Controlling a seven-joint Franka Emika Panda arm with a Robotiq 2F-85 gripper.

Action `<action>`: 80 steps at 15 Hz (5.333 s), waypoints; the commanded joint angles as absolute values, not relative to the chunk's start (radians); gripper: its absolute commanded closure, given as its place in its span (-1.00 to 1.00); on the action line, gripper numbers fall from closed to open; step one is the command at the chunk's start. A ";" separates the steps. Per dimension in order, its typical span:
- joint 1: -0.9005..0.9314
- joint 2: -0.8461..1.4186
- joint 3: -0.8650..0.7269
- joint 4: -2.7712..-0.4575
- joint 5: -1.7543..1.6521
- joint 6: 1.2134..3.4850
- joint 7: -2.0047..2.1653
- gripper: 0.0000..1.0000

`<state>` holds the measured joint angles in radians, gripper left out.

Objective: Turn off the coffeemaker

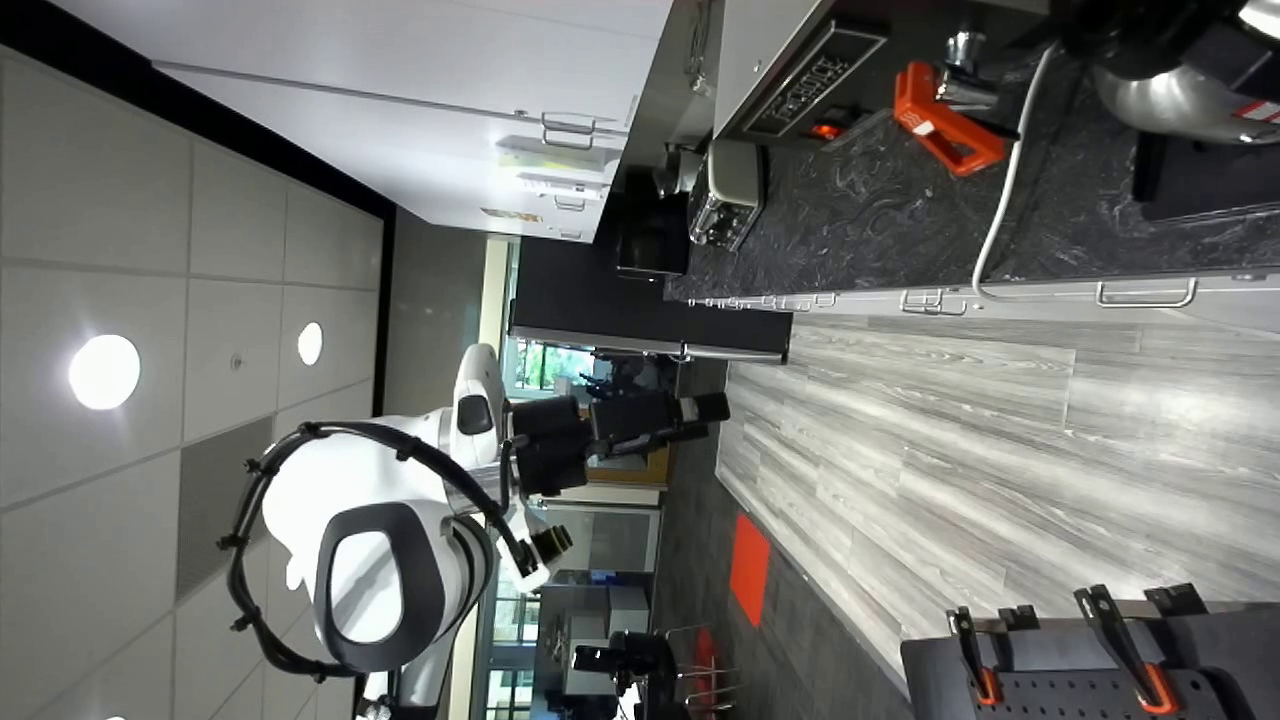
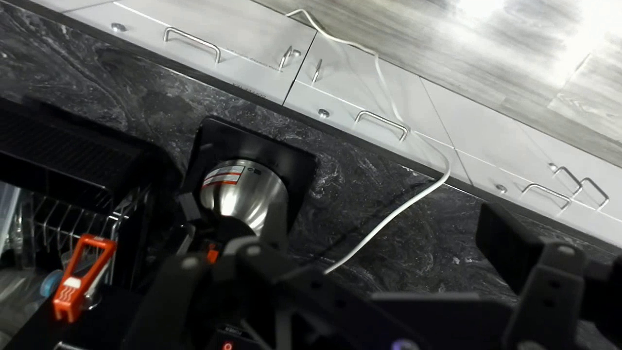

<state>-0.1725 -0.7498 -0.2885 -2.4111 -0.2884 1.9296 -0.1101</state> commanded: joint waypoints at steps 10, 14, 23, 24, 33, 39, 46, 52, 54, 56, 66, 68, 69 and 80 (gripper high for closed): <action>-0.204 -0.784 -0.223 -2.488 -0.301 2.025 -0.109 0.02; -0.214 -0.783 -0.224 -2.511 -0.309 2.127 -0.095 0.60; -0.313 -0.633 -0.269 -2.477 -0.322 2.370 -0.082 0.99; -0.294 -0.685 -0.270 -2.502 -0.293 2.334 -0.120 0.97; -0.331 -0.578 -0.280 -2.455 -0.293 2.413 -0.084 0.99; -0.352 -0.466 -0.295 -2.403 -0.288 2.506 -0.090 0.99; -0.328 -0.349 -0.334 -2.343 -0.246 2.577 -0.152 0.99; -0.294 -0.287 -0.365 -2.305 -0.176 2.599 -0.279 0.99; -0.286 -0.270 -0.373 -2.293 -0.151 2.603 -0.312 0.99; -0.279 -0.253 -0.380 -2.279 -0.130 2.602 -0.337 0.99; -0.275 -0.186 -0.388 -2.220 -0.061 2.604 -0.410 0.99; -0.276 -0.174 -0.388 -2.205 -0.048 2.607 -0.418 0.99; -0.276 -0.167 -0.388 -2.198 -0.043 2.607 -0.418 0.99; -0.284 -0.188 -0.385 -2.214 -0.017 2.602 -0.456 0.99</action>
